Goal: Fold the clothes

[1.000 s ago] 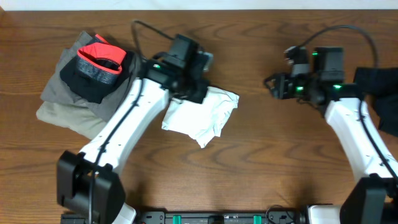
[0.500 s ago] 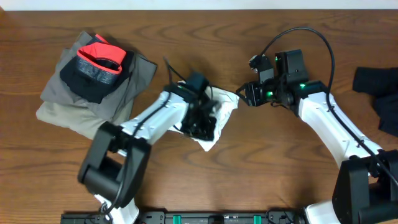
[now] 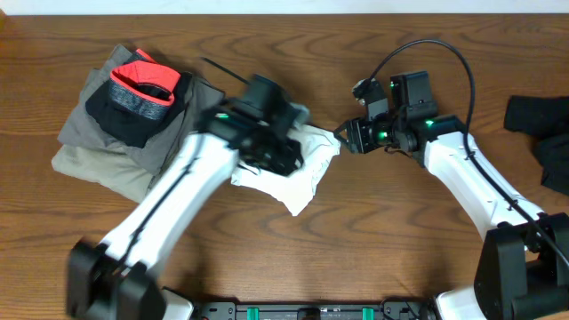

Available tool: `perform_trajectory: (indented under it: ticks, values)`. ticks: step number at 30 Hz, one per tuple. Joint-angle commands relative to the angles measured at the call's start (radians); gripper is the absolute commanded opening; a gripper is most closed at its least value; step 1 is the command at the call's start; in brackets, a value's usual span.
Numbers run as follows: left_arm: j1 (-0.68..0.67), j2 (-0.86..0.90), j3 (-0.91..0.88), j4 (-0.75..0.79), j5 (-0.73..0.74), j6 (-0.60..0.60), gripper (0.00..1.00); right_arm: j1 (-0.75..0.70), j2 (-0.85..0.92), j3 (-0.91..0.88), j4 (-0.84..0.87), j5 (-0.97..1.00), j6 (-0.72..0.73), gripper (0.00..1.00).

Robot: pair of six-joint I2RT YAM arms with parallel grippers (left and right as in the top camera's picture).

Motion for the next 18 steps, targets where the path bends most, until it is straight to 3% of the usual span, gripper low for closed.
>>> perform_trajectory:
  ticks: [1, 4, 6, 10, 15, 18]
  values:
    - [0.084, -0.043, 0.008, -0.011, -0.19, 0.01, 0.35, 0.037, 0.05, 0.005, 0.0, -0.024, -0.087, 0.53]
    - [0.154, -0.018, 0.002, -0.011, -0.189, 0.011, 0.55, 0.068, 0.098, 0.005, 0.014, -0.108, -0.154, 0.51]
    - [0.192, 0.026, -0.004, -0.011, -0.189, 0.011, 0.74, 0.092, 0.14, 0.005, 0.029, -0.126, -0.192, 0.51]
    - [0.231, 0.13, -0.004, 0.004, -0.168, 0.011, 0.92, 0.119, 0.222, 0.005, 0.047, -0.058, -0.195, 0.5]
    - [0.272, 0.251, -0.004, 0.057, -0.151, 0.01, 0.95, 0.117, 0.327, 0.005, 0.051, -0.005, -0.195, 0.48]
    - [0.307, 0.308, -0.004, 0.093, -0.066, 0.011, 0.97, 0.116, 0.343, 0.005, 0.034, 0.03, -0.182, 0.46]
